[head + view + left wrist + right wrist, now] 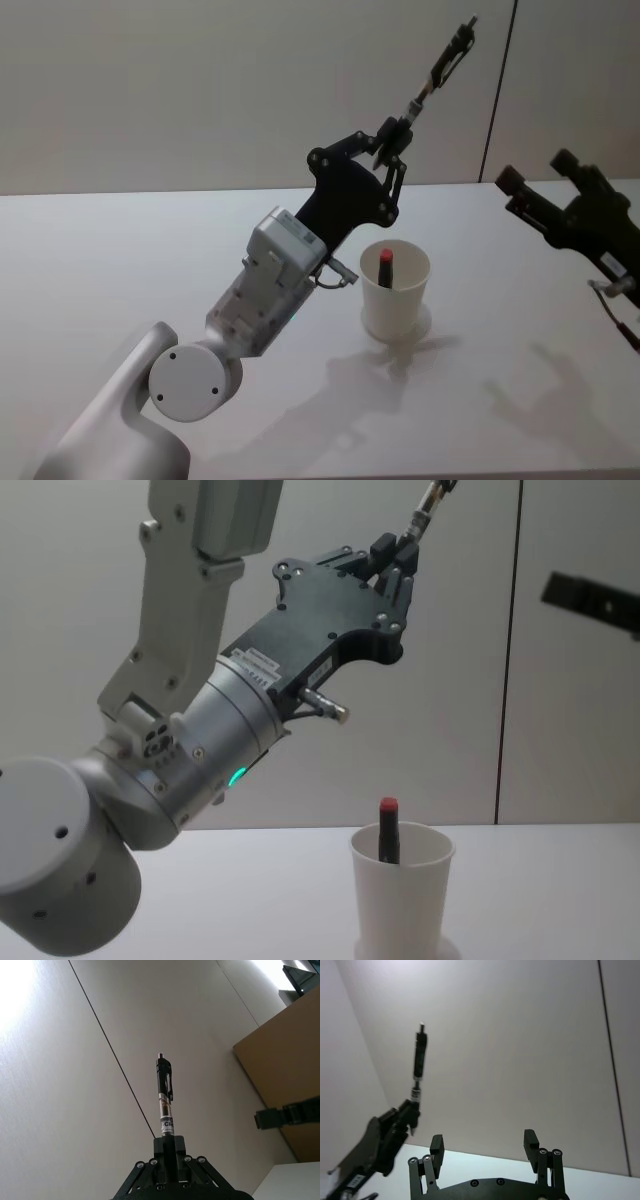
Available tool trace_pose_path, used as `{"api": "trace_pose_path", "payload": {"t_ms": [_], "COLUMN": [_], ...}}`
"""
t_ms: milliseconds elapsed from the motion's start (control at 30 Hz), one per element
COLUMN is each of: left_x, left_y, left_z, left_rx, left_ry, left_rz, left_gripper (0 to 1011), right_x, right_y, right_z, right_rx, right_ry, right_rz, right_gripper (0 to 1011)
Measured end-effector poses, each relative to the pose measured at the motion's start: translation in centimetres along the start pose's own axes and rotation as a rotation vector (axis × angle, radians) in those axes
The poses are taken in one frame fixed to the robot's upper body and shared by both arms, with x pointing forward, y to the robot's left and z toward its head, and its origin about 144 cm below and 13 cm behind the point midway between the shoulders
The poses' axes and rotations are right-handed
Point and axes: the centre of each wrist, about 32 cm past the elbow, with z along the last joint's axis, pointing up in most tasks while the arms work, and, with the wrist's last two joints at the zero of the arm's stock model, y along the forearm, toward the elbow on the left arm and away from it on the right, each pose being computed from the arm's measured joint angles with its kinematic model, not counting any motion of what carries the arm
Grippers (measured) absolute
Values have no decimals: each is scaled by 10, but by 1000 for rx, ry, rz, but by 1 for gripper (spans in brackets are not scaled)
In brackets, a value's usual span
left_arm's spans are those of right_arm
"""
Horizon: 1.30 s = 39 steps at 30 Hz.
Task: Place the pen into the pen holder.
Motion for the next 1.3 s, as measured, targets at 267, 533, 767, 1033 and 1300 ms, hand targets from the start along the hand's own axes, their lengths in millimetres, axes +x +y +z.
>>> {"api": "trace_pose_path", "payload": {"t_ms": [267,533,767,1033,1300], "left_x": [0,0,0,0,0], "left_y": [0,0,0,0,0], "left_z": [0,0,0,0,0], "left_rx": [0,-1,-1,-1,-1], "left_ry": [0,-1,-1,-1,-1], "left_rz": [-1,-1,-1,-1,-1], "left_gripper": [131,131,131,131,131], "right_x": [-2,-5,-7,-10,-10], "right_y": [9,16,23,34,45], "right_z": [13,23,31,39,42], "right_rx": [15,33,50,63,65], "right_ry": [23,43,62,78,85], "right_rz": [88,144,174,189,188], "right_gripper": [1002,1002,1002,1002,1002]}}
